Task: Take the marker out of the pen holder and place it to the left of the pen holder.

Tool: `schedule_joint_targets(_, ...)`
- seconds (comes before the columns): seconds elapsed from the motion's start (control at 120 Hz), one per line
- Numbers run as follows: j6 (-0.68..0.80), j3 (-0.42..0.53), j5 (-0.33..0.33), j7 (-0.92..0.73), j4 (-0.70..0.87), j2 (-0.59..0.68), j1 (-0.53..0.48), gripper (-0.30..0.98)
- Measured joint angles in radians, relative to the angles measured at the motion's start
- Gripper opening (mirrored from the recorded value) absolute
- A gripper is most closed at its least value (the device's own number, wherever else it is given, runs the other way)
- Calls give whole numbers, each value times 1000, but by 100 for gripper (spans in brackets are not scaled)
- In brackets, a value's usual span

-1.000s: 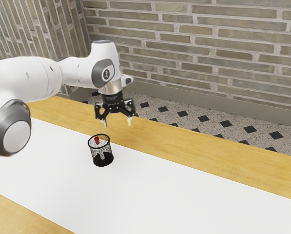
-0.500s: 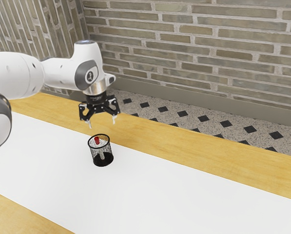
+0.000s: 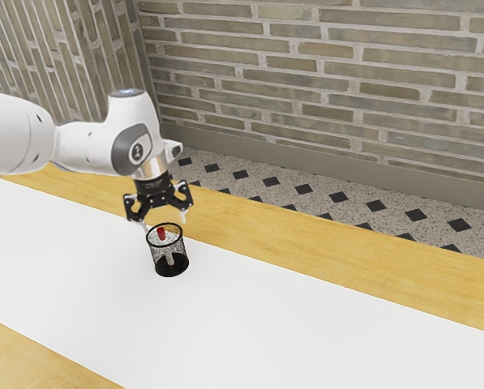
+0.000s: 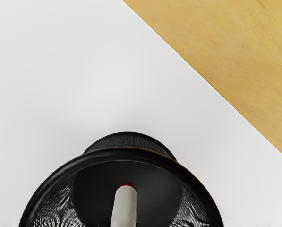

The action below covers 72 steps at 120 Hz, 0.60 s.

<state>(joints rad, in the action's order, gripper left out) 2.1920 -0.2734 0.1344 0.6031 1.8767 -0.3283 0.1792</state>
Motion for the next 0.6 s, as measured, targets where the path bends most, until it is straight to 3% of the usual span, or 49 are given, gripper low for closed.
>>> schedule_joint_targets(0.6,40,22,18,12,122,82,0,59)
